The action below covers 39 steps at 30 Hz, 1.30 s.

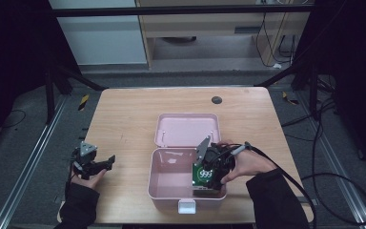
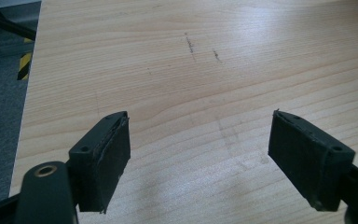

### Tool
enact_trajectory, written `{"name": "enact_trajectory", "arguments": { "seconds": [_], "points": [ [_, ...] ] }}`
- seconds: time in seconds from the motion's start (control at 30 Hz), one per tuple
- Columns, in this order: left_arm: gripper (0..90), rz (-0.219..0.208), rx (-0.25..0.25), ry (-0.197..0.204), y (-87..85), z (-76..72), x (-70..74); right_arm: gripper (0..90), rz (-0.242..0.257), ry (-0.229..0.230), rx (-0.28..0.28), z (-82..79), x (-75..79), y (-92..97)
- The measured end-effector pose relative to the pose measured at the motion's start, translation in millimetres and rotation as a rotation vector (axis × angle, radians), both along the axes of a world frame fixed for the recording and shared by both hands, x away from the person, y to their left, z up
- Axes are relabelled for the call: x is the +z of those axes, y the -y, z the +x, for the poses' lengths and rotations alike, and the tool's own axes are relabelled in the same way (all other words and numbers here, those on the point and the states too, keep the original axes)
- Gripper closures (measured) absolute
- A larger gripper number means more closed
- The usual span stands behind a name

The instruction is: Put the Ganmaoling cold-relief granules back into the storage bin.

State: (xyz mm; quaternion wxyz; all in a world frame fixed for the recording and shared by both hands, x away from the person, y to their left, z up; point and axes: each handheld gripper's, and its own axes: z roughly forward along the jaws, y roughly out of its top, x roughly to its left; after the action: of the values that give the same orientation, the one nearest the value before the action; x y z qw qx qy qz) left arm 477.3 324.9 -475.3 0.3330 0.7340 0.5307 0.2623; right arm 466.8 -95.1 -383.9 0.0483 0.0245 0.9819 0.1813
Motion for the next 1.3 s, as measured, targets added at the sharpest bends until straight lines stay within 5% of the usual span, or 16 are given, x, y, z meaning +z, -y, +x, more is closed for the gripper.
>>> {"name": "enact_trajectory", "arguments": {
  "seconds": [0.1,0.3,0.63,0.67,1.0,1.3],
  "points": [
    [20.1,0.000,-0.001,0.001,0.3,-0.1,0.2,11.6,0.029,0.013,-0.020,0.3,6.5,2.4],
    [20.1,0.000,0.001,0.002,0.2,-0.3,0.3,11.7,0.172,0.080,-0.114,1.4,27.3,17.0],
    [20.3,-0.001,0.000,0.003,0.2,-0.6,0.6,11.2,0.371,0.211,-0.300,1.4,47.1,49.0],
    [20.3,-0.001,0.000,0.003,0.3,-0.6,0.6,8.7,0.397,0.238,-0.352,0.8,47.9,57.2],
    [21.3,-0.001,-0.003,0.003,1.1,-1.0,0.9,8.7,0.579,0.301,-0.581,-5.3,39.1,103.3],
    [24.7,-0.003,-0.006,0.004,1.5,-1.5,1.5,6.9,0.670,0.335,-0.769,-11.9,15.4,138.6]
  ]
}}
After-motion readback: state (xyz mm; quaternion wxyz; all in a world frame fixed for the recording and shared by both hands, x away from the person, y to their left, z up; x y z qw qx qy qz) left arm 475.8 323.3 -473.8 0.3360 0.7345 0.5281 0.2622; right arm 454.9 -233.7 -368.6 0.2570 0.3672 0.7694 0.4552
